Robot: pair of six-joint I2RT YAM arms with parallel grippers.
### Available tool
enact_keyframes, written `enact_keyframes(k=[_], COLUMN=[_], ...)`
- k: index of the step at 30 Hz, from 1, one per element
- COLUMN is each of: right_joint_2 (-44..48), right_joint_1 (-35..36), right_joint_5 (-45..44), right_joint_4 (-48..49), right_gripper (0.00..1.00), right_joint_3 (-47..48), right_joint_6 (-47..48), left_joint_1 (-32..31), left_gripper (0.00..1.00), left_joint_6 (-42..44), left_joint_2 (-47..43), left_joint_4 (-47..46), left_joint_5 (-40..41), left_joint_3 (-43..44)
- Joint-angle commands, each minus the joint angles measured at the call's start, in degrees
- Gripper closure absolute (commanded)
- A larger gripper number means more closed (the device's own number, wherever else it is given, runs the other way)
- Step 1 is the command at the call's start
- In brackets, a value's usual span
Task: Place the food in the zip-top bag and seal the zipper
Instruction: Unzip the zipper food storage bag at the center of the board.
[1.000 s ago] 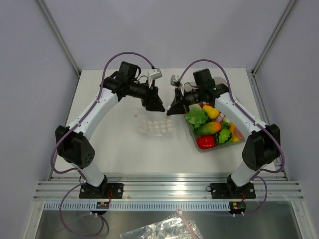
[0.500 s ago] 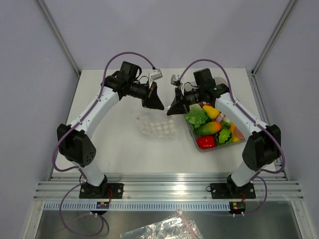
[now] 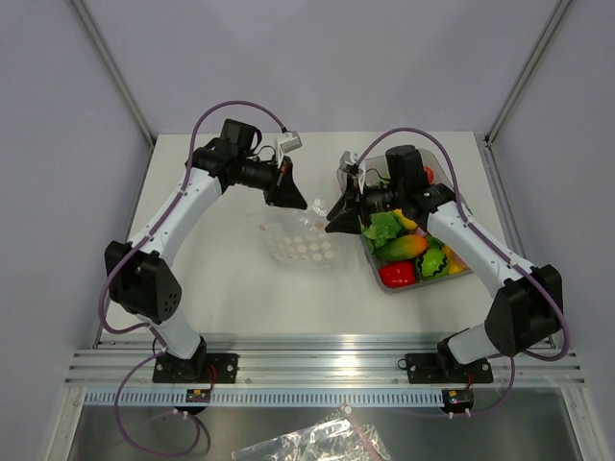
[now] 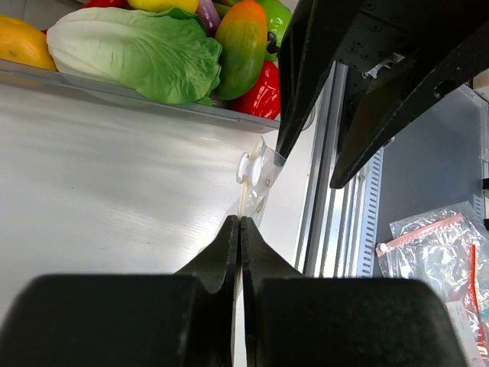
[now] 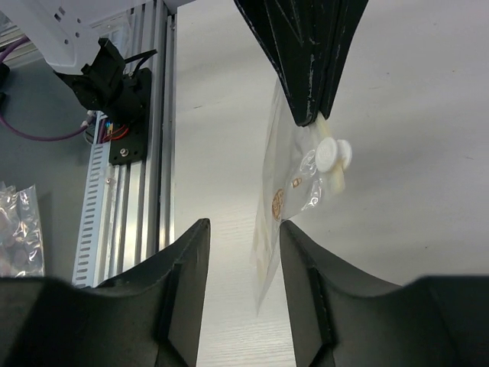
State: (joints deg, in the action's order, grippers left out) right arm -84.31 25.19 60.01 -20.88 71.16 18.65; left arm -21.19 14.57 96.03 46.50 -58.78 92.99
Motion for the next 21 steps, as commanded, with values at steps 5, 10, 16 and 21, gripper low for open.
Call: enact_keyframes(k=[5, 10, 16, 21], right_joint_2=[-0.67, -2.17, -4.28, -4.98], right_joint_1=[0.39, 0.39, 0.39, 0.47], right_joint_5=[1.33, -1.38, -0.24, 0.99], right_joint_4=[10.67, 13.15, 12.36, 14.73], right_gripper=[0.45, 0.45, 0.7, 0.81], right_joint_3=[-0.58, 1.09, 2.67, 2.76], right_joint_6=[-6.96, -9.78, -9.87, -10.92], left_joint_1=[-0.08, -0.08, -0.08, 0.01], left_gripper=[1.0, 1.0, 1.0, 1.0], left_joint_6=[-0.33, -0.42, -1.12, -0.86], left_joint_2=[-3.3, -3.48, -4.09, -3.75], left_joint_4=[-1.85, -1.76, -2.2, -1.68], left_joint_5=[-1.95, -2.04, -1.68, -1.68], left_joint_3=[0.0, 0.17, 0.26, 0.35])
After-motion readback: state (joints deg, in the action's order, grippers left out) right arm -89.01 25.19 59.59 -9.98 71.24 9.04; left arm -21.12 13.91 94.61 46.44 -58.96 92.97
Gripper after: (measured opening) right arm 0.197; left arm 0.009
